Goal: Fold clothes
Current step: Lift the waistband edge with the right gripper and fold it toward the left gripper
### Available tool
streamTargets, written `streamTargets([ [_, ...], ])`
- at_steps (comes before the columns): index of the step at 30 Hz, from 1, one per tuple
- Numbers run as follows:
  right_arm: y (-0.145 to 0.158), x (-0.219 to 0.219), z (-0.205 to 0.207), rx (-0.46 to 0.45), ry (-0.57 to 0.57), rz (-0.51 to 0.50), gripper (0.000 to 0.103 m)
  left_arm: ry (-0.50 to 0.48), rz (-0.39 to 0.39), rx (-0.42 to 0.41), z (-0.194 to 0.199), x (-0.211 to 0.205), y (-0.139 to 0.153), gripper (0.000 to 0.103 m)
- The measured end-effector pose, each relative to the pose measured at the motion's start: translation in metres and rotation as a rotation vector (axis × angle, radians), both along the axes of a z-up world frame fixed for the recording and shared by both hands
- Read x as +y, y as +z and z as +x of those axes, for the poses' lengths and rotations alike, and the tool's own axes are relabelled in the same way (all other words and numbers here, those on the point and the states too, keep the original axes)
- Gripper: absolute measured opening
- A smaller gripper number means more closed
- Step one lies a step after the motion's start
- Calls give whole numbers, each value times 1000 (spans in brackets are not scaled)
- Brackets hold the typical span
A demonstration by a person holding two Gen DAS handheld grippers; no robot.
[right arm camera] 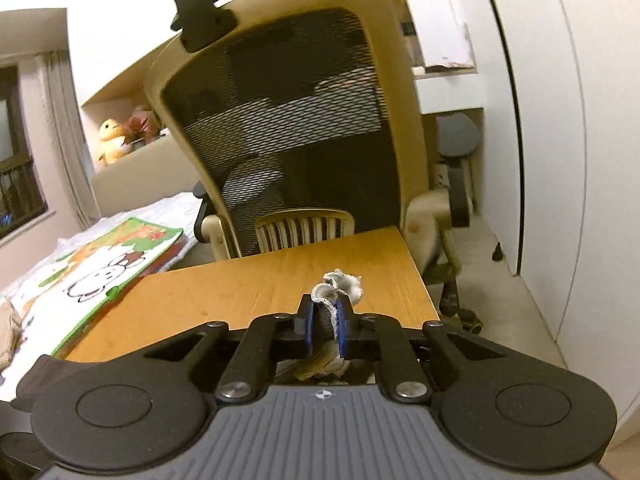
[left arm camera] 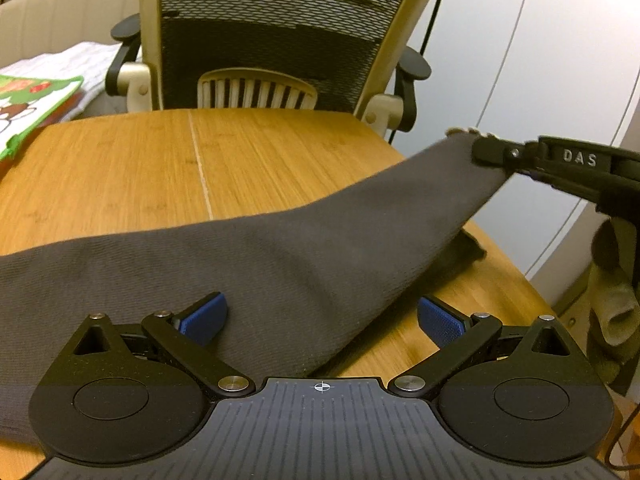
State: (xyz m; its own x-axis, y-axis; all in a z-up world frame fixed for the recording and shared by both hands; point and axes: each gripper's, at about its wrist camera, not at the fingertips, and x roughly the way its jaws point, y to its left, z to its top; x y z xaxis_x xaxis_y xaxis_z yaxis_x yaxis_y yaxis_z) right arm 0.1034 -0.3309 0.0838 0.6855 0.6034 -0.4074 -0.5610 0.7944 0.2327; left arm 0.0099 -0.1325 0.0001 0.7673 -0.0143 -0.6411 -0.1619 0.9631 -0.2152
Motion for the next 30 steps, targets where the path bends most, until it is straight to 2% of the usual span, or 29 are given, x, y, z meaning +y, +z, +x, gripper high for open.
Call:
streamTargets([
  [2,-10,4,9,29,-9,-32,11,-1,-1,1,0,0,0,103],
  [7,-47,-7,29,181,-82,-74,13,-8,4,4,-1,1,0,103],
  [10,-48,-20,27,194,-118,-54,18,-9,7,3,-1,0,-1,103],
  [13,-42,-40,26,229,-161,39,22,-10,1,-1,-2,2,-1,103],
  [14,-41,-48,26,260,-171,94,27,-9,-3,-3,-3,3,-1,103],
  [15,-42,-55,27,291,-180,145,38,-7,-5,-3,-2,3,-1,103],
  [17,-47,-64,27,346,-187,217,47,-5,-4,-3,-2,2,-1,103],
  [19,-56,-61,28,382,-181,228,47,-7,-1,-4,-2,2,-1,103],
  [22,-63,-47,29,378,-155,222,46,-12,-7,-6,-2,4,-1,103],
  [23,-65,-39,30,379,-132,212,38,-13,-12,-6,-2,5,-1,103],
  [24,-66,-33,30,383,-105,197,26,-15,-18,-5,-2,6,0,103],
  [25,-67,-26,29,379,-82,178,22,-15,-22,-3,-2,8,0,103],
  [27,-61,-12,22,290,-63,106,14,-8,-38,2,0,15,5,103],
  [28,-55,-5,16,231,-49,63,14,-5,-47,3,4,19,9,103],
  [30,-41,12,-3,67,-3,-54,13,1,-64,5,11,28,18,103],
])
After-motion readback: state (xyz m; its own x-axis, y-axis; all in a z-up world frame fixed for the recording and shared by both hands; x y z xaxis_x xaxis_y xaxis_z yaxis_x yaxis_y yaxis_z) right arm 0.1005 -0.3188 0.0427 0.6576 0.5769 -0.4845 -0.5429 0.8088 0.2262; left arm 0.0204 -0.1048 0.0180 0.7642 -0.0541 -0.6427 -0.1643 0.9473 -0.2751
